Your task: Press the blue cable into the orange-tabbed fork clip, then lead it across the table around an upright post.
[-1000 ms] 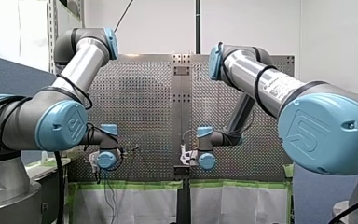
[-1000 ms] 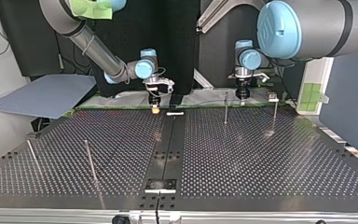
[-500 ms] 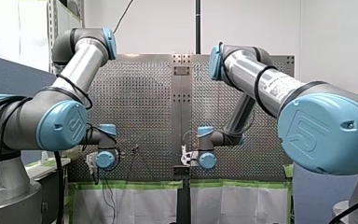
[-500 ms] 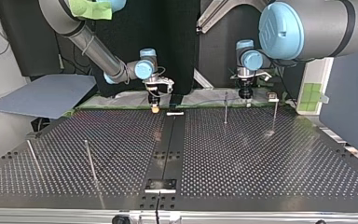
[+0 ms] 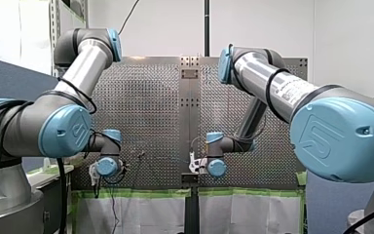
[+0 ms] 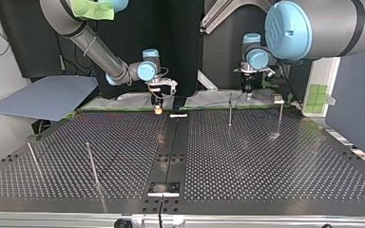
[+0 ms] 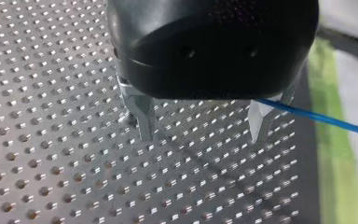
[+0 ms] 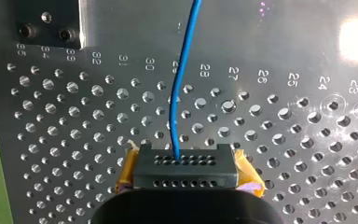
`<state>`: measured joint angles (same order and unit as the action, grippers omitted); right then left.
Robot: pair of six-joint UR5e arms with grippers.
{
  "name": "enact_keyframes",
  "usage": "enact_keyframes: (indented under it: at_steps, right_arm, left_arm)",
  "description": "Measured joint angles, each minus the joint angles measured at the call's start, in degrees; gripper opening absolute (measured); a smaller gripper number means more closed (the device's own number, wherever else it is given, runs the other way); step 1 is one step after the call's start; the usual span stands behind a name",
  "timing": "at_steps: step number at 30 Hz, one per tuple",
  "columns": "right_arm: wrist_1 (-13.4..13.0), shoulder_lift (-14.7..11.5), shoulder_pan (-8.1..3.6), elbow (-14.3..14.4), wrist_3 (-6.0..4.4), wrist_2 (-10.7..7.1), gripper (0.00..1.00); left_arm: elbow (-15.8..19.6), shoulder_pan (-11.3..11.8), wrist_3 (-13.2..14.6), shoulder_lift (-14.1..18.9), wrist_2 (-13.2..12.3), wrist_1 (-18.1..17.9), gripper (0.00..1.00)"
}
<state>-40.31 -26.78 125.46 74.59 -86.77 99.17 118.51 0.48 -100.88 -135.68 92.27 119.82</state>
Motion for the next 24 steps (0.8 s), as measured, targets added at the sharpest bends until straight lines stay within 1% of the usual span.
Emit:
enact_keyframes:
  at_steps: [6,11,14,19,24]
  right_arm:
    - [0.20,0.00,-0.20,-0.01,-0.02,-0.10,0.00]
    - [0.18,0.00,-0.25,0.00,-0.07,-0.13,0.00]
    - [0.29,0.00,-0.29,0.01,-0.07,-0.24,0.00]
    - [0.45,0.00,-0.33,0.00,-0.08,-0.35,0.00]
    - [0.48,0.00,-0.34,0.01,-0.08,-0.37,0.00]
  left_arm:
    - [2.79,-0.16,0.67,2.40,-1.29,2.85,1.00]
    - [5.41,-1.12,1.43,5.00,-3.01,5.15,1.00]
    - [6.92,-1.65,1.59,6.51,-3.57,5.79,1.00]
    - [8.81,-2.38,1.66,8.66,-4.66,4.92,1.00]
    - [9.22,-2.84,1.60,9.28,-5.58,2.66,1.00]
